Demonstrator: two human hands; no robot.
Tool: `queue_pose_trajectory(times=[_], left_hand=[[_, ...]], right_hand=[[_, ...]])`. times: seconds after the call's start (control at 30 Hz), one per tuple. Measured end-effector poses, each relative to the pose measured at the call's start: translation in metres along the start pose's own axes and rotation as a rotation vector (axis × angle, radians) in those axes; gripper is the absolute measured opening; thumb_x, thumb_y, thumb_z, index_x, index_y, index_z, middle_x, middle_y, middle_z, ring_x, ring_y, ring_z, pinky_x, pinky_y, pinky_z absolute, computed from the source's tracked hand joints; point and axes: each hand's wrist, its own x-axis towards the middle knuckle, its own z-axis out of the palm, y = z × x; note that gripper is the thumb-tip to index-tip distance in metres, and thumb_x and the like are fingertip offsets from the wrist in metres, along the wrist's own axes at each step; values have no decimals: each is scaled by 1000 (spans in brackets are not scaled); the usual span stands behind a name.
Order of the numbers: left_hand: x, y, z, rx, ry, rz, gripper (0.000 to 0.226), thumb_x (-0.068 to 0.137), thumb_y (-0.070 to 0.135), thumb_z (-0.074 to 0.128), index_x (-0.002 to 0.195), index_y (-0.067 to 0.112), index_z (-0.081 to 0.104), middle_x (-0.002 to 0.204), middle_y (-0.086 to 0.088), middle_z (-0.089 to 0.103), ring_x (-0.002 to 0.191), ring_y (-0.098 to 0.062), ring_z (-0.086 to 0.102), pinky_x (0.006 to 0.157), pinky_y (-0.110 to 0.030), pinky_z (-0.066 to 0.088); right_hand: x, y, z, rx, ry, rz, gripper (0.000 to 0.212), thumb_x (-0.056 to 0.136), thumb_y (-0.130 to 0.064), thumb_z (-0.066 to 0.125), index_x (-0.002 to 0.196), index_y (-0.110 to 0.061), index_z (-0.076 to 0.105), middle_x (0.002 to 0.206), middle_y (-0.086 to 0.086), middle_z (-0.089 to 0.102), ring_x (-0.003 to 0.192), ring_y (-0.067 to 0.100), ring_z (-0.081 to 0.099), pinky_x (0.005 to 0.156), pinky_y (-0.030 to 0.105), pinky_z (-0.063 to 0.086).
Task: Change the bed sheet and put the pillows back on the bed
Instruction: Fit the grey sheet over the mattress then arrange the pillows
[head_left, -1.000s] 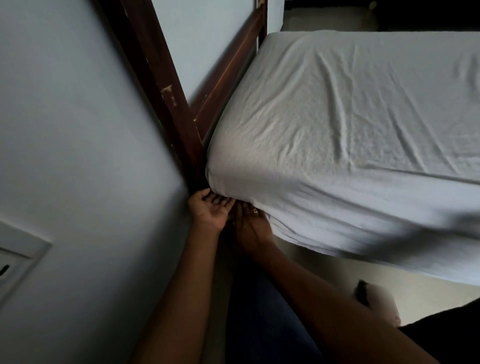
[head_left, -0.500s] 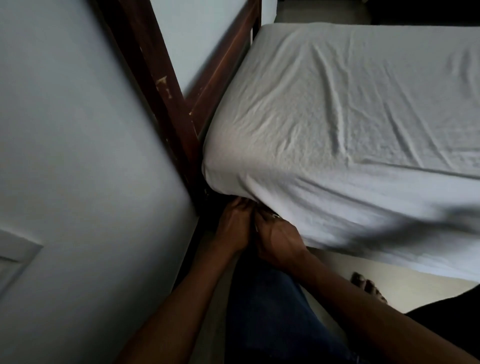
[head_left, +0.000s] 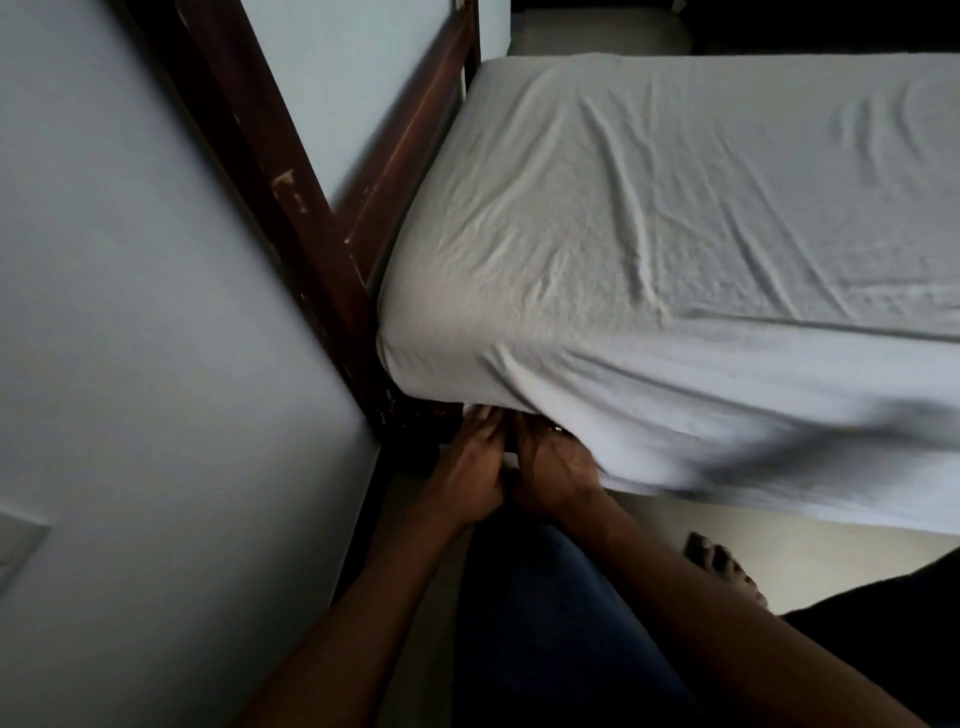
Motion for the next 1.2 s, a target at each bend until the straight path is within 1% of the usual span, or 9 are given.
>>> queue_pose_trajectory(times=[0.1,0.2,0.33,0.5,0.73,0.87,1.0,1.1,1.2], left_hand=[[17,13,6,63,-21,-74,59,79,36,57,129,4,64,133,-18,62,128,-35,54,121,-40,27],[20,30,-3,129,-37,-138,65,75,25,47,136,6,57,134,-16,60,126,-36,52,114,-44,37],[-3,24,-18,141,105,-44,58,80,21,36,124,3,67,130,-15,66,121,-32,62,101,-40,53],[-12,15,-5,199,73,13,61,88,26,41,139,-8,53,143,-26,53,137,-39,47,117,-48,36],[13,79,7,434,-132,-221,82,88,39,47,153,-5,25,155,-38,25,148,-50,19,124,-53,11],[-1,86,14,337,-16,-229,74,91,35,44,153,-2,31,159,-27,30,151,-37,25,126,-44,15],[-3,40,17,192,53,-117,74,88,34,48,153,1,34,158,-19,36,148,-34,29,124,-47,20],[3,24,16,194,1,-58,82,85,36,59,155,4,32,158,-17,36,148,-33,29,125,-48,18],[5,22,16,165,17,-70,76,80,27,66,148,2,44,151,-19,46,142,-39,39,122,-49,28]], right_hand=[[-26,18,-13,77,139,62,51,80,-39,49,118,-11,68,109,12,72,92,33,70,75,36,56],[-27,55,-9,-44,114,179,58,71,-27,60,128,-14,61,119,12,69,106,36,64,91,37,51],[-14,64,0,-31,85,170,61,62,-26,67,122,-19,64,105,7,73,95,31,68,96,39,49],[-16,57,-11,-12,-40,147,78,80,-40,71,148,-13,45,140,9,58,129,28,56,116,43,32],[-58,67,-11,-32,-93,164,78,98,-48,46,161,-16,14,167,9,20,147,28,34,121,39,25],[-49,80,-22,-34,-53,305,68,87,-41,55,150,-26,33,148,-2,46,112,29,63,90,39,47],[-38,70,-27,9,-128,395,62,87,-43,59,142,-23,39,141,-1,48,111,31,64,83,39,49],[-48,57,-26,-92,-105,357,74,88,-46,58,150,-15,32,148,6,44,119,32,60,90,39,48],[-51,39,-18,-57,-70,154,84,91,-43,53,159,-8,19,164,13,26,146,31,36,116,43,33]])
